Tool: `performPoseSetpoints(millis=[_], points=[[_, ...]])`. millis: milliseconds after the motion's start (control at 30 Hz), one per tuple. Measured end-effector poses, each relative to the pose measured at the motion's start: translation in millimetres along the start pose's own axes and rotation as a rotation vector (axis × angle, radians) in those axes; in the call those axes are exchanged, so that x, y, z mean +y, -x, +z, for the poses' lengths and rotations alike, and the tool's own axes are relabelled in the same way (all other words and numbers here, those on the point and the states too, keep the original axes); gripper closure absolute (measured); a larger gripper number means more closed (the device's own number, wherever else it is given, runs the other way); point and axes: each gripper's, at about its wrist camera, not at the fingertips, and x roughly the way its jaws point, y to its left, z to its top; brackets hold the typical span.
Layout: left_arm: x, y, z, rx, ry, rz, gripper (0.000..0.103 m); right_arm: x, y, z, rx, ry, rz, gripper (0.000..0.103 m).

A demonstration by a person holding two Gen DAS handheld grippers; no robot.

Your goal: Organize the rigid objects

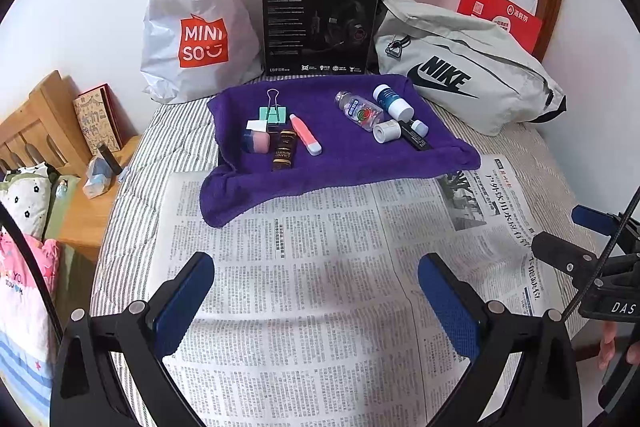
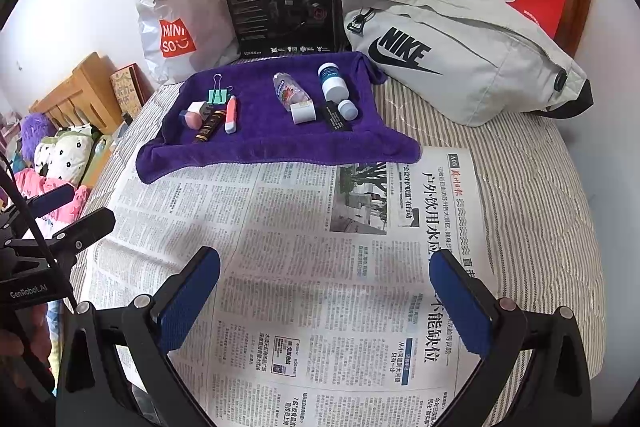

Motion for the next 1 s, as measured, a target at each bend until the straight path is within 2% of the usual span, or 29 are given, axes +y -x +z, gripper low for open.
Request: performPoseSetpoints(millis=[800, 1000], points=[[0.3, 3.3, 0.8, -0.008, -0.002, 0.001, 0.000, -4.4, 6.6, -0.5, -0.007, 0.002, -0.007, 0.000], [-2.3, 4.8, 0.2, -0.019, -0.006, -0.018, 0.000, -6.7, 4.5, 0.7, -0.003, 0.000, 0.013, 0.000]])
